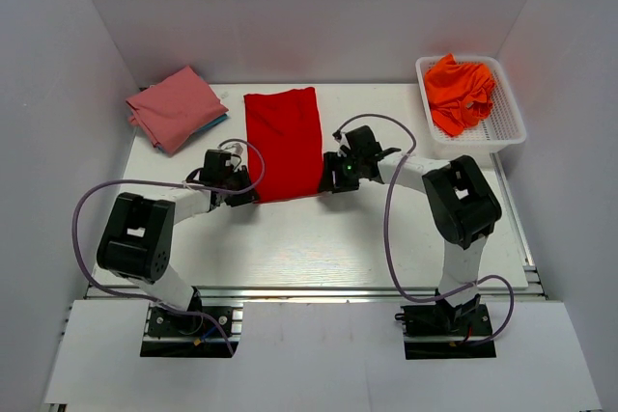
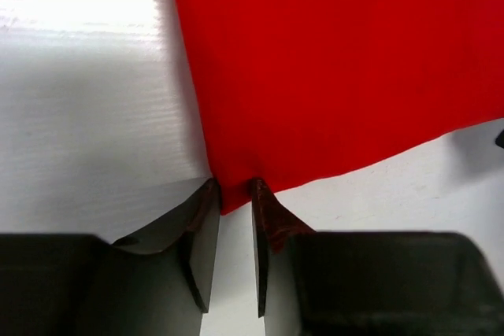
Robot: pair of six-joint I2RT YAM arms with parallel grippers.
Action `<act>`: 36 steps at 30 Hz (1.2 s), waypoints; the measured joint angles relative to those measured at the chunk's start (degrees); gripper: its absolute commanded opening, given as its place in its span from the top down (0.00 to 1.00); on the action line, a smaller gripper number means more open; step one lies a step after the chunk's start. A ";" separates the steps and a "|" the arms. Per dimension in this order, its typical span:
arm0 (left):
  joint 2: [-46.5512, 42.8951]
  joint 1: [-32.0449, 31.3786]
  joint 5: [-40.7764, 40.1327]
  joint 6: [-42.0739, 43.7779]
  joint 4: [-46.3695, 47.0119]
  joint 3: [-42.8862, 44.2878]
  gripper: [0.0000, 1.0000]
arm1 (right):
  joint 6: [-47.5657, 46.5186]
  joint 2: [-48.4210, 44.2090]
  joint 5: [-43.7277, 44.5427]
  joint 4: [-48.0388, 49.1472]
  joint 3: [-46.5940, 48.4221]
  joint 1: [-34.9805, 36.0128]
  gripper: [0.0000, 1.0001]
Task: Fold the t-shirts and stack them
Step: Grab one side of the 2/3 rectangular tshirt with both arms, then fold the long partially folded tshirt into a neat square
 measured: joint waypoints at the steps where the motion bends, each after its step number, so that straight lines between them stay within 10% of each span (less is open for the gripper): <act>1: 0.33 0.00 0.11 0.00 0.52 0.02 0.73 | 0.02 0.35 -0.57 0.44 0.02 -0.02 0.48; 6: 3.63 -0.04 1.68 0.02 3.06 1.81 1.00 | 1.01 2.56 -3.72 1.22 0.42 -0.11 0.77; 10: 4.92 -0.17 3.48 0.48 5.75 1.99 1.00 | 1.27 2.71 -4.20 4.15 -0.94 -0.13 1.00; 18: -1.11 -0.28 4.52 1.55 7.45 -3.58 1.00 | -0.22 0.63 -4.28 11.26 -5.97 0.02 1.00; 36: -41.09 -0.52 18.01 -2.38 -10.10 -10.51 1.00 | -4.76 -41.29 -3.04 1.90 -25.90 2.16 1.00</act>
